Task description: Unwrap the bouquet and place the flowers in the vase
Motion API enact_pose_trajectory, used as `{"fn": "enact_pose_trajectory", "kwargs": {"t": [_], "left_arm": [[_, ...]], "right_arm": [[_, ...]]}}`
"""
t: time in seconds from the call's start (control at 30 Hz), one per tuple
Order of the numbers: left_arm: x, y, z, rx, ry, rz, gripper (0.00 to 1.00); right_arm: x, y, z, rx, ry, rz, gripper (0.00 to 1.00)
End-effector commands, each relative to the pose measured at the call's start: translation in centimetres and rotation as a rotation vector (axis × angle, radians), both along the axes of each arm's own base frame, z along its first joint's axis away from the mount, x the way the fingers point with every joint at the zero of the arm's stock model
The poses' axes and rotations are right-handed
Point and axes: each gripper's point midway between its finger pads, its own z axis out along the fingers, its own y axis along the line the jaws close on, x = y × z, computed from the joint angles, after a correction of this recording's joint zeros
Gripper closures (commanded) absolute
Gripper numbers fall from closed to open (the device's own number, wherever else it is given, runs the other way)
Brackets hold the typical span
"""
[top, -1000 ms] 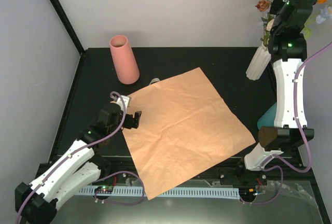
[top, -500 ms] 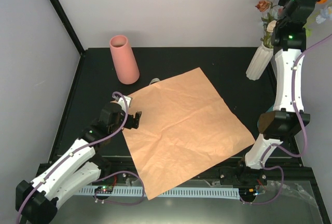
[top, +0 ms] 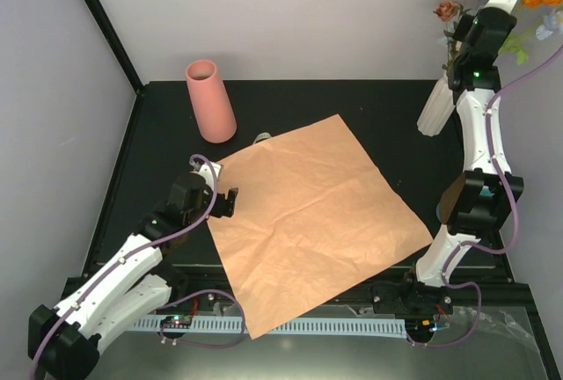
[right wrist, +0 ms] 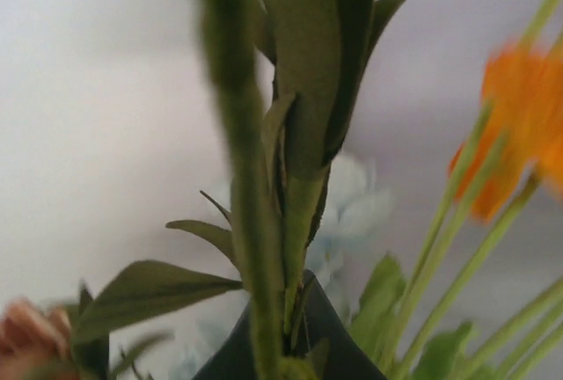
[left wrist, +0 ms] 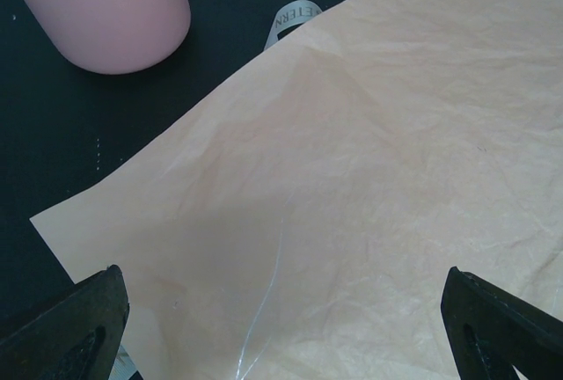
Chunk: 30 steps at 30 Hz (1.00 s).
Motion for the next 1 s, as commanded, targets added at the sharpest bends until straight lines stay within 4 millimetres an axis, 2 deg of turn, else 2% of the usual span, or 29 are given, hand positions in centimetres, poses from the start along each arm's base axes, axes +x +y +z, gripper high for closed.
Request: {"fn": "enact_pose_trajectory", "kwargs": {"t": [0.0, 0.07, 0.17, 0.27, 0.5, 0.73, 0.87, 0.97], "left_arm": [[0.6, 0.2, 0.4, 0.004, -0.025, 0.01, 0.01], [0.6, 0.2, 0.4, 0.003, -0.025, 0.011, 0.01], [0.8, 0.1, 0.7, 0.001, -0.032, 0.004, 0.01], [1.0, -0.4, 1.5, -0.005, -0.037, -0.015, 0.01], [2.1, -1.9, 4.9, -0.049, -0.087, -0.07, 0.01], [3.5, -2.8, 9.4, -0.068, -0.167, -0.09, 0.01], [3.8, -2.8, 12.4, -0.068, -0.23, -0.095, 0.01], [3.7, -2.6, 14.0, -0.067, -0.264, -0.093, 0.01]], "right_arm": [[-1.0, 0.2, -0.4, 0.045, -0.053, 0.02, 0.94], [-1.1, 0.3, -2.1, 0.067, -0.026, 0.023, 0.89], [-1.1, 0.2, -4.6, 0.105, 0.045, 0.021, 0.74], [-1.3, 0.6, -5.8, 0.136, 0.103, 0.035, 0.62], [-3.3, 2.4, -5.4, 0.256, 0.137, 0.114, 0.29], [-6.8, 5.8, -5.4, 0.397, 0.143, 0.265, 0.13], [-9.5, 9.0, -4.5, 0.397, 0.108, 0.407, 0.0], [-12.0, 12.2, -3.5, 0.348, 0.075, 0.542, 0.0]]}}
